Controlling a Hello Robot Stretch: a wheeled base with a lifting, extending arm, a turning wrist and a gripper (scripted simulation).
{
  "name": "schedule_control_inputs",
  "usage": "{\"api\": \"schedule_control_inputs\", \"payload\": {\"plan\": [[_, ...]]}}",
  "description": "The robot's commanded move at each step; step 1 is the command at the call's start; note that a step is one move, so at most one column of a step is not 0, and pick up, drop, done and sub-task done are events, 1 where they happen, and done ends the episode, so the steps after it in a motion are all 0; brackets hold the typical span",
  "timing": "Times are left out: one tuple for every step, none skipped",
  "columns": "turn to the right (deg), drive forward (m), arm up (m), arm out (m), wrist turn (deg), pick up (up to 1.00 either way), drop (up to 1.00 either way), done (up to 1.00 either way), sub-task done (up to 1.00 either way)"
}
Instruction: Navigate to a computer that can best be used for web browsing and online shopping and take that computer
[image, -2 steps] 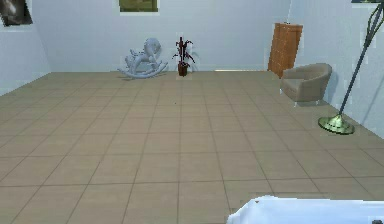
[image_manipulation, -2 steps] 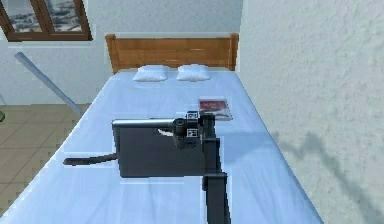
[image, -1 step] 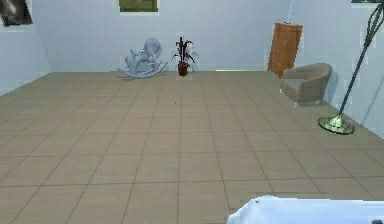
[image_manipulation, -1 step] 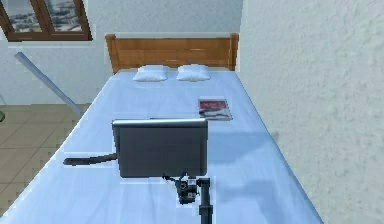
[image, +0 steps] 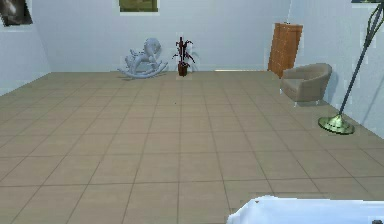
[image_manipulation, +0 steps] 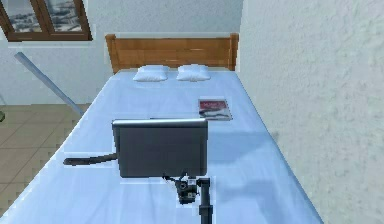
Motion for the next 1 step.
{"api": "schedule_control_inputs", "payload": {"plan": [[0.0, 0.0, 0.1, 0.0, 0.0, 0.0, 0.0, 0.0, 0.0]]}}
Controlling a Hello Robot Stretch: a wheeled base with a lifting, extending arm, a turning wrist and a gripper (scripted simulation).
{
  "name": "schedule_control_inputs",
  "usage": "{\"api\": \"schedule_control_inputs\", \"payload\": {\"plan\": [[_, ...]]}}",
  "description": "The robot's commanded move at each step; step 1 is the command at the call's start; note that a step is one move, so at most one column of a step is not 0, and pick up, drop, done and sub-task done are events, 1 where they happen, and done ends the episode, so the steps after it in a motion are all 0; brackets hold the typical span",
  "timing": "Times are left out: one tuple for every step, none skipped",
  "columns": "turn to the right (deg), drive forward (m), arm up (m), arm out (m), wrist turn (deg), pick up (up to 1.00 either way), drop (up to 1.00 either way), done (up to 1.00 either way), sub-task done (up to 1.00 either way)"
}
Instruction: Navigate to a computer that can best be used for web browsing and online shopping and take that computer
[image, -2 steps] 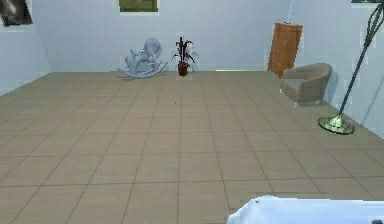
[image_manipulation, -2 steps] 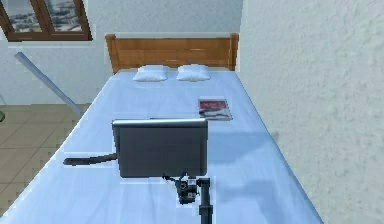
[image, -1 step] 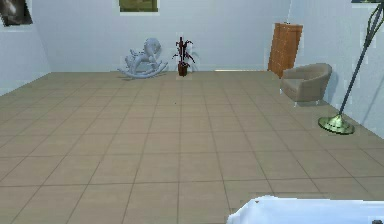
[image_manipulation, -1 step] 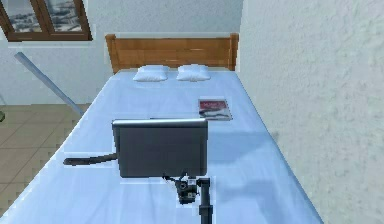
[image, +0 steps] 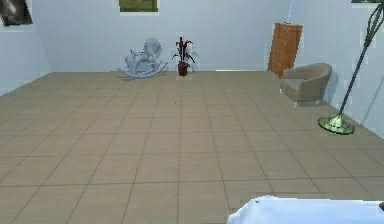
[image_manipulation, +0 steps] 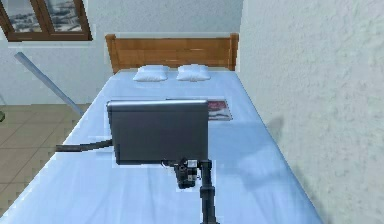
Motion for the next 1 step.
{"api": "schedule_control_inputs", "payload": {"plan": [[0.0, 0.0, 0.0, 0.0, 0.0, 0.0, 0.0, 1.0, 0.0]]}}
